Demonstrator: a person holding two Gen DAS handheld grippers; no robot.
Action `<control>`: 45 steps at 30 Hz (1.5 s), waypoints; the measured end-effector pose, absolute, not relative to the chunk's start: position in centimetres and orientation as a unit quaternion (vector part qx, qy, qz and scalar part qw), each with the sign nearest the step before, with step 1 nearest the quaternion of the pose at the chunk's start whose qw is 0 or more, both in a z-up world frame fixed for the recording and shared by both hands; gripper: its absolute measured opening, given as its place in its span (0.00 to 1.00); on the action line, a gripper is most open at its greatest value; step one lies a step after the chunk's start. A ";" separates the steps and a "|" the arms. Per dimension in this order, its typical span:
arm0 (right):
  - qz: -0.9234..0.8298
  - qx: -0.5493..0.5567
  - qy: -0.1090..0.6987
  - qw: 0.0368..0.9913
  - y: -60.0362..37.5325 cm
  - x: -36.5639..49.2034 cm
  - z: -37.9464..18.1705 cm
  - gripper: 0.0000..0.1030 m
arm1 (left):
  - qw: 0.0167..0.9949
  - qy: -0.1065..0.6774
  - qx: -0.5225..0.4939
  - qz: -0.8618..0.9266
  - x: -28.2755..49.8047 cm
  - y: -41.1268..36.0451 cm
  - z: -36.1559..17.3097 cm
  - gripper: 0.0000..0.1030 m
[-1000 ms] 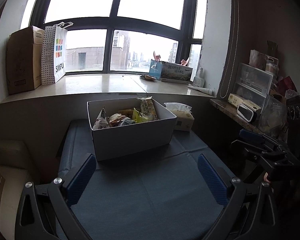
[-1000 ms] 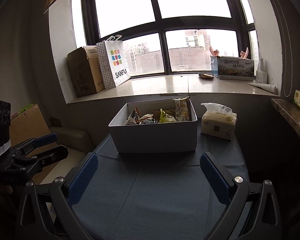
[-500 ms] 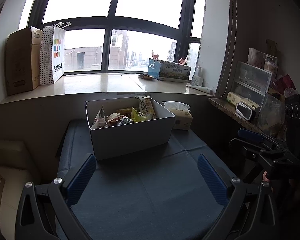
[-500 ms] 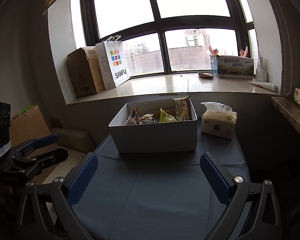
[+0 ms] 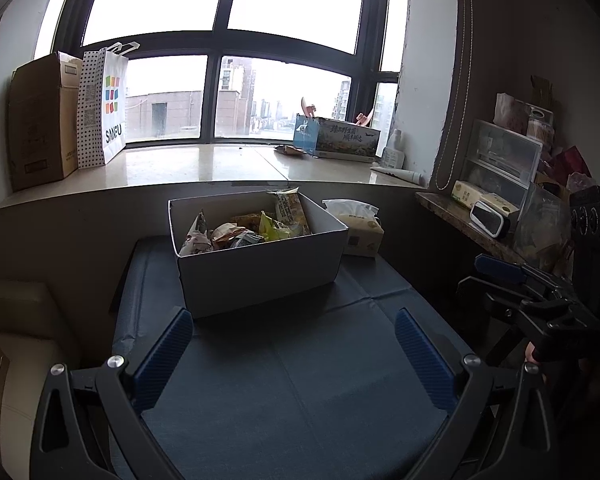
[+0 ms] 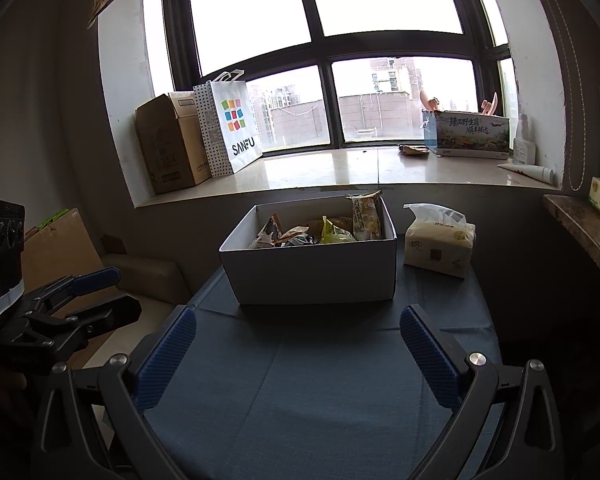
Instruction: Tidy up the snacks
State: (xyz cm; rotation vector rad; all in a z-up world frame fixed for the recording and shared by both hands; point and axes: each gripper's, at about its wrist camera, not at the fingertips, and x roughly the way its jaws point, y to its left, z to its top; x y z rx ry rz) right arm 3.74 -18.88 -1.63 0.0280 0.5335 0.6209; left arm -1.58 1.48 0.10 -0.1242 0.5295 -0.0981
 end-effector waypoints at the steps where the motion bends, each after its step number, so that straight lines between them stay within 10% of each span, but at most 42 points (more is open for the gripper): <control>1: 0.302 0.013 0.259 0.917 -18.9 3.7 -1.6 1.00 | 0.962 0.262 -0.061 -0.046 -1.5 1.5 0.1 1.00; 45: 0.304 0.005 0.264 0.915 -18.7 3.7 -2.1 1.00 | 0.964 0.257 -0.045 -0.050 -1.8 0.9 0.2 1.00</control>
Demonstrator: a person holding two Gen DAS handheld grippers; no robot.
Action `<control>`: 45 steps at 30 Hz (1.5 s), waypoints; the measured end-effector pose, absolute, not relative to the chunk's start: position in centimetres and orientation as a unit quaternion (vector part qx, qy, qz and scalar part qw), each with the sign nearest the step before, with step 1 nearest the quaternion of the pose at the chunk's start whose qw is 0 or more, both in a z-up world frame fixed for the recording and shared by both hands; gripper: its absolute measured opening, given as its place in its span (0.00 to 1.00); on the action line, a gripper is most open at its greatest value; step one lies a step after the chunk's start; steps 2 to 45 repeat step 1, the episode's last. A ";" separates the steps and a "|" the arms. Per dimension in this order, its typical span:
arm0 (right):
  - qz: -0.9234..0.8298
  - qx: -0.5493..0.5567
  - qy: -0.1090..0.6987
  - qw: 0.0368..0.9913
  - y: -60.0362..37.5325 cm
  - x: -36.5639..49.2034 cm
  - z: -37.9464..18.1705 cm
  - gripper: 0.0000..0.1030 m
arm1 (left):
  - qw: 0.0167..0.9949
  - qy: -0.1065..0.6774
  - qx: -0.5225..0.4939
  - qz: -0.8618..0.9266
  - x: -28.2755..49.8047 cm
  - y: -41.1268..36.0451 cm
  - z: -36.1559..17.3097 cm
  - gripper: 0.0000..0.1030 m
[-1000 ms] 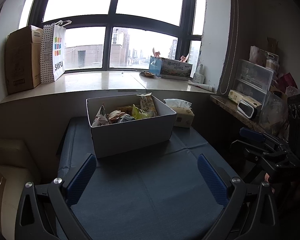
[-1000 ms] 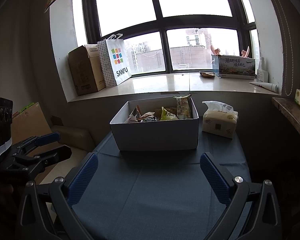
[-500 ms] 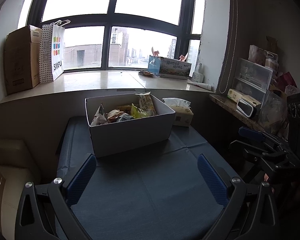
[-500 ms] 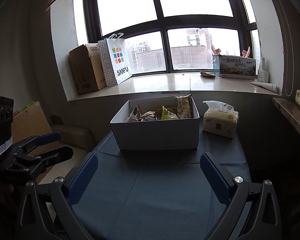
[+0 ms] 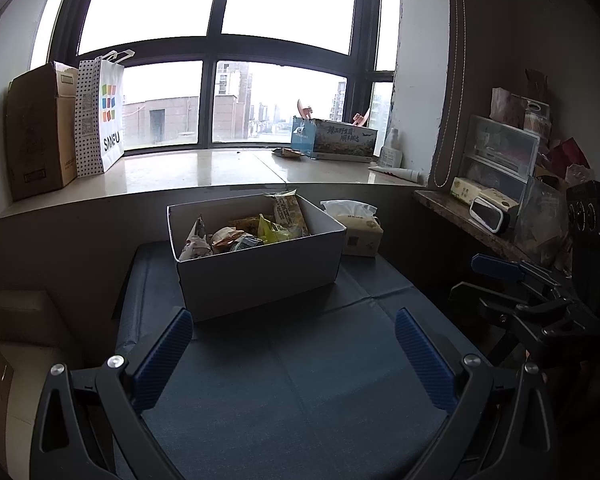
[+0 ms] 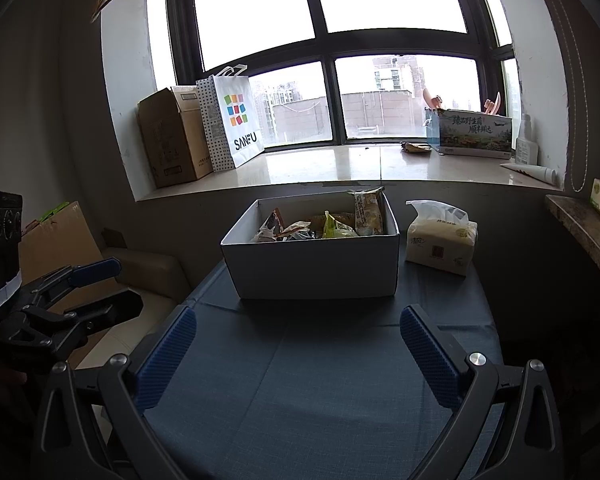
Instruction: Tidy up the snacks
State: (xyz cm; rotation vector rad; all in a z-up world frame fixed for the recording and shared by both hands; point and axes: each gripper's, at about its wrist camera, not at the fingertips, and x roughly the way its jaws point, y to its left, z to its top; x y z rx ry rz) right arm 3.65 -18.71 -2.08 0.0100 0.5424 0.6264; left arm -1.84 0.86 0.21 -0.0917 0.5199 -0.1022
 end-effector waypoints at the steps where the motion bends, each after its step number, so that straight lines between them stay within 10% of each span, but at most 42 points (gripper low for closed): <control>1: 0.304 0.005 0.264 0.915 -18.7 3.7 -2.1 1.00 | 0.963 0.259 -0.046 -0.055 -1.8 0.8 0.2 1.00; 45: 0.304 0.005 0.264 0.915 -18.7 3.7 -2.1 1.00 | 0.963 0.259 -0.046 -0.055 -1.8 0.8 0.2 1.00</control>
